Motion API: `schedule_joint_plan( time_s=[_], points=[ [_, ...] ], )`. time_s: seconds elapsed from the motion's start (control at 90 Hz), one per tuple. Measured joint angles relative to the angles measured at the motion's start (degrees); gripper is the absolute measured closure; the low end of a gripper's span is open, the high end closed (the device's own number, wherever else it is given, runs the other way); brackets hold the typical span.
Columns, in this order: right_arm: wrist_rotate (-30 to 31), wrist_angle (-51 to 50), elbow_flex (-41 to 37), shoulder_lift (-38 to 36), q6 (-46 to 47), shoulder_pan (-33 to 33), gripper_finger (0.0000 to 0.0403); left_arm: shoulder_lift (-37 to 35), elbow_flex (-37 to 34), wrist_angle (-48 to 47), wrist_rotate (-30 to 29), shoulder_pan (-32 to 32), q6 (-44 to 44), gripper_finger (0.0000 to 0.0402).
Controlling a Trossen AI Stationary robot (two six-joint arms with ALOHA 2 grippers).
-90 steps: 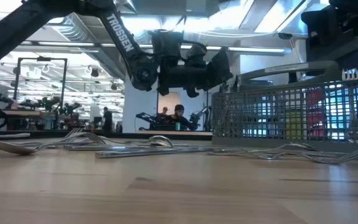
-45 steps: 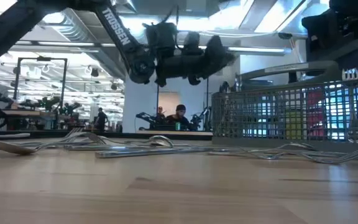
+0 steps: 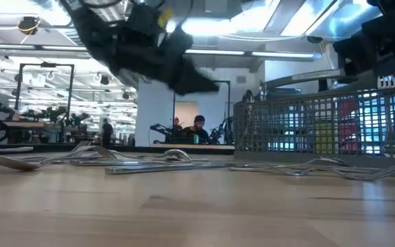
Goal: Sort silverware
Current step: Put the silver spoon into the gray silverware organizer
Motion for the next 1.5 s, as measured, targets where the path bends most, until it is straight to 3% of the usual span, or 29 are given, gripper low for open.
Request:
schedule_joint_plan(
  time_s=[0.122, 0.322, 0.489, 0.922, 1.3, 1.5],
  points=[
    [0.04, 4.2, 0.0, 2.22, -3.48, -0.02, 0.021, 0.13, 0.55, -11.42, -5.66, -1.5, 9.44, 0.0215],
    [0.05, 6.82, 0.0, 4.94, -5.81, -0.02, 0.021, 0.11, 6.41, -35.73, -2.28, -2.39, 19.17, 0.0215],
    [-0.08, 7.4, 0.0, 8.13, -4.52, -0.02, 0.021, 0.09, 9.93, -46.05, -2.13, -2.83, 23.63, 0.0215],
    [0.0, 13.82, 0.0, 15.14, -5.78, -0.02, 0.021, 2.87, 10.34, -47.54, -5.44, -1.0, 30.67, 0.0226],
    [0.0, 13.76, 0.0, 15.12, -5.84, -0.02, 0.021, 6.18, 10.36, -47.22, -6.22, -1.06, 32.32, 0.0289],
    [0.0, 13.69, 0.0, 15.12, -5.86, -0.02, 0.021, 6.3, 10.36, -46.36, -6.8, -0.99, 29.65, 0.0364]
  ],
)
